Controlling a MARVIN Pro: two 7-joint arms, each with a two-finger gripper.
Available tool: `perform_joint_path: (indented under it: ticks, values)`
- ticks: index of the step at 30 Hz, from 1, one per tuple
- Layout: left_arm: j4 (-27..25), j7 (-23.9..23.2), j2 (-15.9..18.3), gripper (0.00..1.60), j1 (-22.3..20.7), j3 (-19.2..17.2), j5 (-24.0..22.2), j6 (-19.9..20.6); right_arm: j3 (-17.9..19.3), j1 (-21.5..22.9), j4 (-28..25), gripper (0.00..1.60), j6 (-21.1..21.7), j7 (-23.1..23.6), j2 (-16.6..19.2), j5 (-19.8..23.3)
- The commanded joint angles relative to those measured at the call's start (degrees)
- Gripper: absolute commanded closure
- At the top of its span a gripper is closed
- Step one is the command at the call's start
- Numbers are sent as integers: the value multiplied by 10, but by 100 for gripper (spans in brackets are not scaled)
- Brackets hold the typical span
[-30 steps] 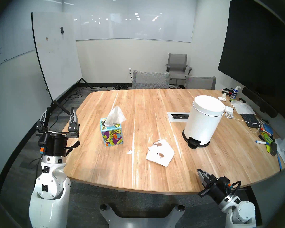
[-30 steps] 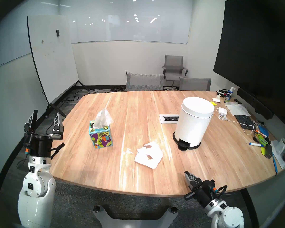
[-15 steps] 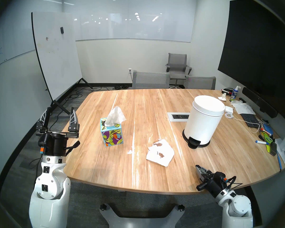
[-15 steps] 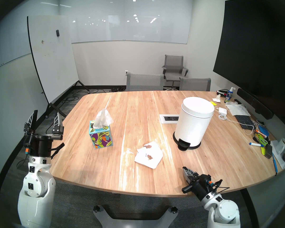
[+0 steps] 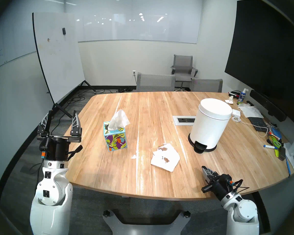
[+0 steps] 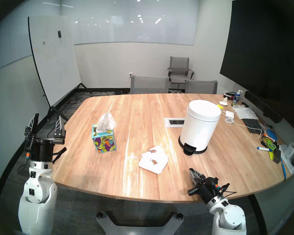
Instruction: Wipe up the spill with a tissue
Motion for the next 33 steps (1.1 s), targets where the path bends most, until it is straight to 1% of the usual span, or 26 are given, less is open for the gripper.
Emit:
perform_joint_path:
  ticks: [1, 5, 12, 20, 25, 27, 28, 33]
  values:
    - [-12, 1, -1, 0, 1, -1, 0, -4, -3, 1, -11, 160, -16, 4, -6, 11]
    - [-12, 1, -1, 0, 1, -1, 0, -4, -1, 14, -9, 160, -6, 2, -1, 8]
    - [-12, 1, -1, 0, 1, -1, 0, -4, -9, 72, 45, 160, 3, -13, 14, -9]
    - [-12, 1, -1, 0, 1, -1, 0, -4, -20, 115, 83, 160, 8, -30, 22, -23]
    - [-12, 1, -1, 0, 1, -1, 0, -4, -21, 127, 91, 160, -1, -42, 21, -32]
    - [-12, 1, -1, 0, 1, -1, 0, -4, -19, 131, 96, 160, -5, -43, 20, -28]
    - [-12, 1, -1, 0, 1, -1, 0, -4, -18, 132, 99, 160, -14, -44, 17, -25]
    - [-12, 1, -1, 0, 1, -1, 0, -4, -15, 122, 93, 160, -27, -48, 11, -22]
